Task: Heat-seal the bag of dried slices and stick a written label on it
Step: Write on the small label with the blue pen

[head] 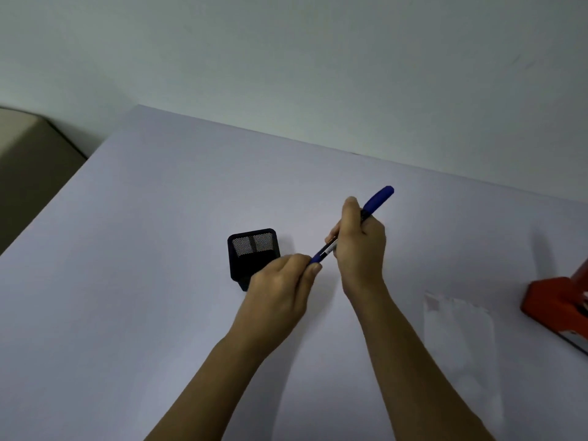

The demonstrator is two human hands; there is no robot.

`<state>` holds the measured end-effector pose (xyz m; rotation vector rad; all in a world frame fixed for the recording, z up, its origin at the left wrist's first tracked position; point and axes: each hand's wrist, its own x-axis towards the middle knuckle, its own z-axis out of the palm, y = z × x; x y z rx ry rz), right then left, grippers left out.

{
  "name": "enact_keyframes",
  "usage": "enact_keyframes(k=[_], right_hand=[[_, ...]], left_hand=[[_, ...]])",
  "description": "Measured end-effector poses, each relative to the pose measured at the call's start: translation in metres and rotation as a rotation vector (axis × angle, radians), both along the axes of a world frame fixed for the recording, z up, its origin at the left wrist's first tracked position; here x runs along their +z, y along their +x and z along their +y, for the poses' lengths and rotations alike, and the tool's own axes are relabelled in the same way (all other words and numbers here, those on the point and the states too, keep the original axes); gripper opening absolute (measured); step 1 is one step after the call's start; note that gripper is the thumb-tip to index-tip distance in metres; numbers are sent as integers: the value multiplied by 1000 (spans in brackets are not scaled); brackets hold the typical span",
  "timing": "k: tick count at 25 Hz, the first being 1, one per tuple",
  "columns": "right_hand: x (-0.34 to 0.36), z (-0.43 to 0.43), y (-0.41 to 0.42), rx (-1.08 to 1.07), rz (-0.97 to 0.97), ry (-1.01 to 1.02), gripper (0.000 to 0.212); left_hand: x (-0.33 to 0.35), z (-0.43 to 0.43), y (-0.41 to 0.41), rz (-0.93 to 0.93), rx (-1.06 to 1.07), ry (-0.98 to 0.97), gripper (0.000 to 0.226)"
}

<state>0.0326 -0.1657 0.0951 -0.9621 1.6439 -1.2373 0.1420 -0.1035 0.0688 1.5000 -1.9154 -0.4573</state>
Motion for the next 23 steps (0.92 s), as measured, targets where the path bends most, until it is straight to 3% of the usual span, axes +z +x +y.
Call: enact_keyframes(k=[4,8,10,14,17,19,23], right_hand=[[-8,-1,1,-38,-47,60,52],[2,-18,-26,-210,-286,34,57],[8,-17,-32,-106,-236,-18,53],[-12,24,-9,116,-258,-6,42],[-35,54,-6,207,-194,-41,29],[-48,70,-7,270,-95,-86,29],[-58,85,1,340,-18,-80,31]], left_hand=[[0,5,-5,292,-15,256,34],[-28,48,24,607,89,645,41],[-46,75,40,536,275,699,34],[-64,83,74,302,533,554,27],[-77,81,97,86,555,526,4],[-86,81,105,-75,512,486,7],[-96,80,115,-122,490,459,5]])
